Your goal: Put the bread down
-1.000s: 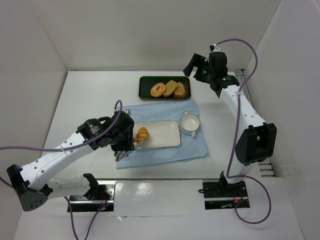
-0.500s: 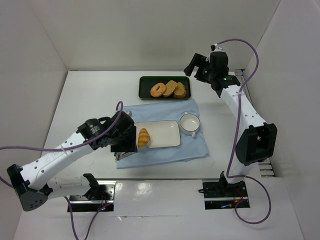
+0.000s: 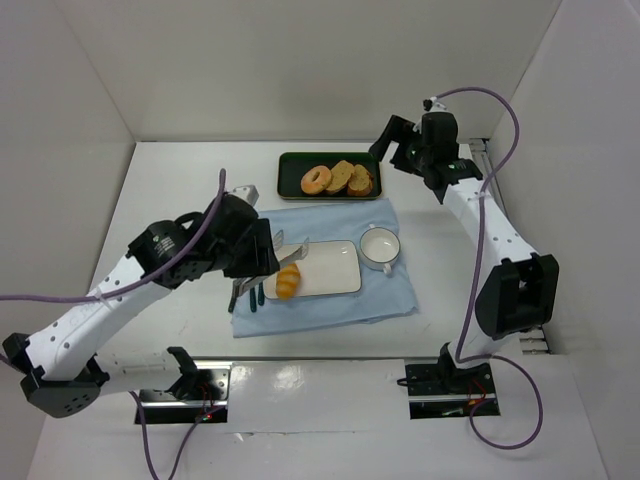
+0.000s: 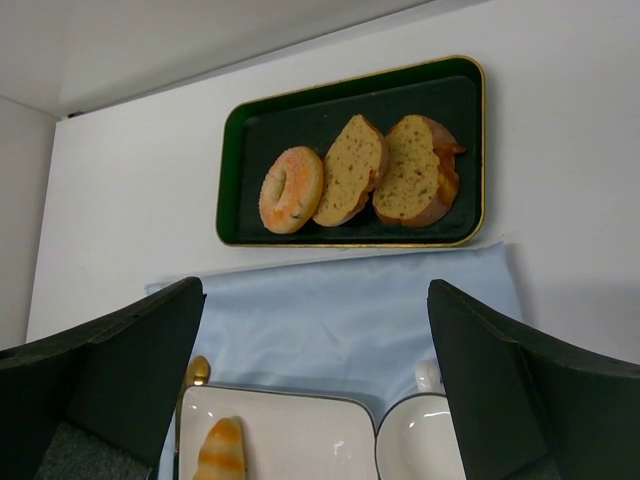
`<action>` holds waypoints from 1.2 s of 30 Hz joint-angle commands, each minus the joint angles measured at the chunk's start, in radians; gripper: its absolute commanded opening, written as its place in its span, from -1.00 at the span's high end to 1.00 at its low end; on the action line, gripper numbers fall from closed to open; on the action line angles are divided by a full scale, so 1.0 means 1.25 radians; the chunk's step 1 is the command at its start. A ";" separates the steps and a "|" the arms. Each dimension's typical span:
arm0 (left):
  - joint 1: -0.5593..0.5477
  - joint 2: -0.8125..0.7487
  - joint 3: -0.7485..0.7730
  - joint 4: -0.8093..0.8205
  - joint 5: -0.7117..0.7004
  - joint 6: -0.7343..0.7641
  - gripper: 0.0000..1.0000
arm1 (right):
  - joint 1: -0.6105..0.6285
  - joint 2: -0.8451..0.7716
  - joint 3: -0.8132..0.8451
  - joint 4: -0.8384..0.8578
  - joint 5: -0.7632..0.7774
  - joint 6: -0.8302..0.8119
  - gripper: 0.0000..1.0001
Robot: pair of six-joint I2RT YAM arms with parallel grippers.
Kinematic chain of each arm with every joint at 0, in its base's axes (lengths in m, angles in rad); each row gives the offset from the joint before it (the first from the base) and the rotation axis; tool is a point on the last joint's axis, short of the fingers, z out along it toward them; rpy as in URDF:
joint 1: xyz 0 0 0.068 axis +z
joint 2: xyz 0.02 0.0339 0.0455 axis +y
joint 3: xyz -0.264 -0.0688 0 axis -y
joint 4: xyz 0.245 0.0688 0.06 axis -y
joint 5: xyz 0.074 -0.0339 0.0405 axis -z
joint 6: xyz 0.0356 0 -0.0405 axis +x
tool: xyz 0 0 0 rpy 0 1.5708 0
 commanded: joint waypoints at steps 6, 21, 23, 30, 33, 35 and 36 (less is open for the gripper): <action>0.018 0.128 0.068 0.175 -0.052 0.074 -0.15 | -0.005 -0.132 -0.086 0.017 -0.004 0.003 -1.00; 0.296 0.038 -0.249 0.458 -0.139 0.136 0.05 | -0.005 -0.206 -0.171 -0.021 -0.013 -0.012 -1.00; 0.370 0.031 -0.275 0.486 -0.112 0.152 0.05 | -0.005 -0.214 -0.171 -0.030 -0.013 -0.012 -1.00; 0.537 0.045 -0.354 0.591 -0.034 0.177 0.02 | -0.005 -0.214 -0.171 -0.030 -0.013 -0.019 -1.00; 0.582 0.081 -0.380 0.620 -0.014 0.193 0.02 | -0.005 -0.221 -0.171 -0.037 -0.004 -0.019 -1.00; 0.611 0.103 -0.392 0.638 -0.005 0.201 0.02 | -0.005 -0.221 -0.171 -0.045 -0.004 -0.027 -1.00; 0.621 0.110 -0.403 0.645 0.006 0.201 0.02 | -0.005 -0.228 -0.171 -0.045 0.003 -0.027 -1.00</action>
